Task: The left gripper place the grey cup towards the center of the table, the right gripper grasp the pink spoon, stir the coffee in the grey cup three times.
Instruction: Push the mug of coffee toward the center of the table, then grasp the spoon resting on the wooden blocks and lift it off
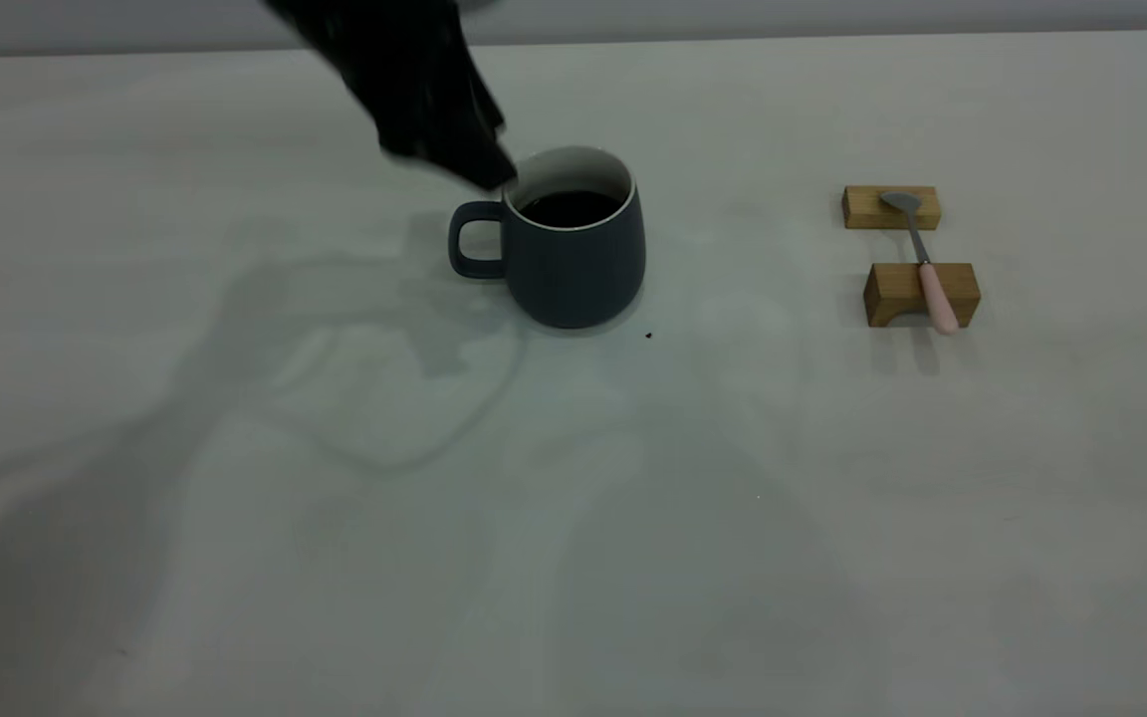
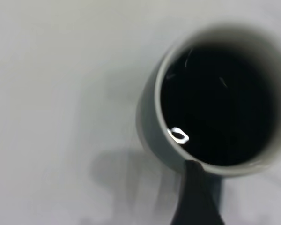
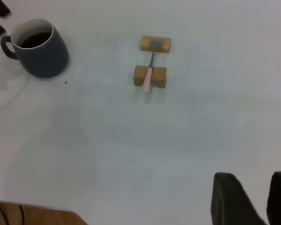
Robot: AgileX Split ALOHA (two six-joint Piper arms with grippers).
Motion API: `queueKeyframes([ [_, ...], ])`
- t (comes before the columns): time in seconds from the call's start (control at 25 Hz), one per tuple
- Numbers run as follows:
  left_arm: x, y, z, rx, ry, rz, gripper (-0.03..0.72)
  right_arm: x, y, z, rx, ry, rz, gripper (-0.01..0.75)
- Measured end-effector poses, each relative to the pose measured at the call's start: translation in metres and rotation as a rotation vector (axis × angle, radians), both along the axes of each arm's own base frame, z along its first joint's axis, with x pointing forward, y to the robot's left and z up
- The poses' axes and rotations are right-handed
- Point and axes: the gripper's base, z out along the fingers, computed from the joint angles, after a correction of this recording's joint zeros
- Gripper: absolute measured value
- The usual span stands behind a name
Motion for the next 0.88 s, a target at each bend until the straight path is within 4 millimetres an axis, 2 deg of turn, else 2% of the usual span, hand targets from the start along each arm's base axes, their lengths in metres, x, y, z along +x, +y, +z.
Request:
queueKeyframes([
  [0.12,-0.009,0.007,0.055,0.040,-0.021,0.029,0.568,0.000,0.000,0.000,0.000,0.000,0.000,0.237],
  [0.24,-0.024,0.018,0.118,0.043,-0.023,0.172,0.568,0.000,0.000,0.000,0.000,0.000,0.000,0.237],
  [0.4,-0.061,0.037,0.201,0.000,-0.031,0.445,0.568,0.000,0.000,0.000,0.000,0.000,0.000,0.237],
  [0.52,-0.093,0.054,0.246,-0.014,-0.018,0.647,0.568,0.000,0.000,0.000,0.000,0.000,0.000,0.237],
  [0.68,-0.138,0.080,0.277,0.070,0.034,0.857,0.568,0.000,0.000,0.000,0.000,0.000,0.000,0.237],
  [0.8,-0.158,0.093,0.277,0.126,0.059,0.956,0.568,0.000,0.000,0.000,0.000,0.000,-0.001,0.237],
  [0.88,-0.169,0.098,0.263,0.157,0.097,1.004,0.568,0.000,0.000,0.000,0.000,0.000,-0.002,0.237],
])
